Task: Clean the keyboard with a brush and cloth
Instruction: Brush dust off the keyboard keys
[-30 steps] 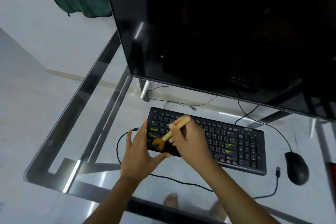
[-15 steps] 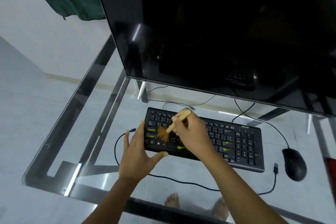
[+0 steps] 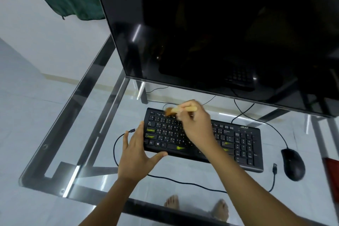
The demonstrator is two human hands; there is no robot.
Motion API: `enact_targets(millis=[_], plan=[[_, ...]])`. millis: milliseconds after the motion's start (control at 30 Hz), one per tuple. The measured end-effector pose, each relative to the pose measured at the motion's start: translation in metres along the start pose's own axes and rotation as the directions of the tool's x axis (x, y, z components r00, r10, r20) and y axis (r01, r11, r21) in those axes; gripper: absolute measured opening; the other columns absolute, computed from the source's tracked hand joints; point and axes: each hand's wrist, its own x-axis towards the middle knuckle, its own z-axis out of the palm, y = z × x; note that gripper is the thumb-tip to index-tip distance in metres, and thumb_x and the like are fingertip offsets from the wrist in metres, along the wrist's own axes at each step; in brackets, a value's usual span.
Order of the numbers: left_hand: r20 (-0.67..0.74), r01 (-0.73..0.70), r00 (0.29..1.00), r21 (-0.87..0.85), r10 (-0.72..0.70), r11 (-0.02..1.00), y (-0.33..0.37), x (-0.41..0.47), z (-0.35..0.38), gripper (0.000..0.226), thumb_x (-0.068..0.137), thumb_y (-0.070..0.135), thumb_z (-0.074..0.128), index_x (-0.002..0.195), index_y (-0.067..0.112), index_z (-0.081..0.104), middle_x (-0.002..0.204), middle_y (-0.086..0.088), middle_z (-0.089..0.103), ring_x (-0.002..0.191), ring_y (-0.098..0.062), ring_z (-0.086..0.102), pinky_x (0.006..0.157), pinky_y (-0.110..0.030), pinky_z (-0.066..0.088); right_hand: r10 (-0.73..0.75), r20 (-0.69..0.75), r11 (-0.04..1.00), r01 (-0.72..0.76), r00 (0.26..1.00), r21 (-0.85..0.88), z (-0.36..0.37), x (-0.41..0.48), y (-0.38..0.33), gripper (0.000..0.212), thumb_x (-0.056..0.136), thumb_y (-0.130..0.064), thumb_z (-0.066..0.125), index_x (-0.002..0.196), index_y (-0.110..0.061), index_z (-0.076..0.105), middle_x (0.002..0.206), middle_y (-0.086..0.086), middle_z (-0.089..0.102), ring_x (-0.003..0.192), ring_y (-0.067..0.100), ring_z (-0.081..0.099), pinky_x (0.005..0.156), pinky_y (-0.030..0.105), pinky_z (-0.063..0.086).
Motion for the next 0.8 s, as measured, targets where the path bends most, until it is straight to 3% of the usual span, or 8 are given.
enact_targets(millis=[67,167,300,400,500,633,733,800], plan=[[0.006,0.001,1.000,0.012,-0.001,1.000,0.000,0.000,0.000,0.114,0.072,0.083,0.050,0.152,0.013,0.009,0.149,-0.001,0.041,0.137,-0.013,0.038,0.121,-0.047,0.006,0.066,0.133,0.998,-0.065,0.989,-0.016,0.013,0.001,-0.003,0.008,0.096,-0.013,0.057,0.090,-0.016,0.062,0.088,-0.008,0.072,0.078,0.001,0.067,0.069,0.018,0.053],[-0.002,0.002,1.000,0.016,-0.002,1.000,0.001,-0.001,0.001,0.115,0.072,0.083,0.050,0.152,0.012,0.009,0.148,-0.002,0.043,0.137,-0.014,0.038,0.121,-0.046,0.005,-0.007,-0.064,0.999,0.011,0.998,0.052,0.022,0.008,-0.008,0.010,0.095,-0.006,0.057,0.088,-0.012,0.058,0.083,-0.014,0.064,0.077,-0.010,0.063,0.069,0.009,0.049],[0.010,0.005,1.000,0.026,-0.006,1.000,0.001,0.000,0.000,0.115,0.072,0.081,0.053,0.152,0.013,0.007,0.146,-0.003,0.045,0.136,-0.015,0.039,0.121,-0.045,0.004,0.049,0.192,0.997,-0.038,0.980,-0.063,0.029,0.015,-0.009,0.008,0.097,-0.013,0.055,0.091,-0.009,0.059,0.087,0.001,0.070,0.073,0.007,0.068,0.071,0.022,0.056],[0.005,0.002,1.000,0.004,-0.002,1.000,0.003,-0.001,-0.001,0.113,0.072,0.077,0.058,0.152,0.015,0.007,0.148,0.000,0.042,0.138,-0.012,0.036,0.121,-0.044,0.002,0.006,-0.031,0.998,-0.008,0.999,-0.065,0.017,0.023,-0.006,0.009,0.096,-0.007,0.053,0.090,-0.011,0.058,0.096,0.006,0.064,0.076,0.008,0.065,0.072,0.022,0.055],[0.000,-0.002,1.000,0.009,0.002,1.000,0.003,-0.001,-0.001,0.113,0.072,0.077,0.058,0.152,0.013,0.010,0.149,0.001,0.040,0.138,-0.012,0.035,0.121,-0.046,0.004,0.158,0.239,0.987,-0.162,0.958,-0.002,0.006,0.014,-0.004,0.009,0.096,-0.011,0.056,0.089,-0.016,0.060,0.087,0.003,0.074,0.077,0.014,0.072,0.071,0.024,0.059],[0.012,0.000,1.000,0.006,-0.001,1.000,0.002,0.000,-0.001,0.114,0.072,0.078,0.057,0.152,0.013,0.009,0.149,0.002,0.040,0.139,-0.010,0.034,0.121,-0.046,0.003,0.118,-0.001,0.992,-0.117,0.993,-0.053,-0.015,0.000,0.003,0.017,0.094,-0.009,0.057,0.085,-0.023,0.061,0.082,-0.006,0.072,0.077,0.018,0.069,0.070,0.033,0.057],[0.006,-0.006,1.000,0.007,0.006,1.000,0.000,0.000,0.000,0.114,0.072,0.078,0.057,0.153,0.014,0.008,0.149,0.000,0.041,0.139,-0.012,0.035,0.121,-0.047,0.005,0.157,0.301,0.985,-0.127,0.940,-0.119,-0.018,-0.016,0.000,0.013,0.094,-0.009,0.056,0.088,-0.017,0.063,0.078,-0.005,0.073,0.072,0.015,0.071,0.070,0.033,0.060],[0.013,-0.005,1.000,0.011,0.004,1.000,0.000,0.000,-0.001,0.113,0.072,0.078,0.056,0.152,0.015,0.007,0.149,0.000,0.041,0.139,-0.012,0.035,0.121,-0.046,0.004,0.082,0.205,0.980,-0.041,0.975,-0.195,-0.018,-0.020,0.005,0.012,0.094,-0.010,0.056,0.088,-0.017,0.063,0.084,-0.003,0.070,0.072,0.015,0.066,0.066,0.033,0.056]])
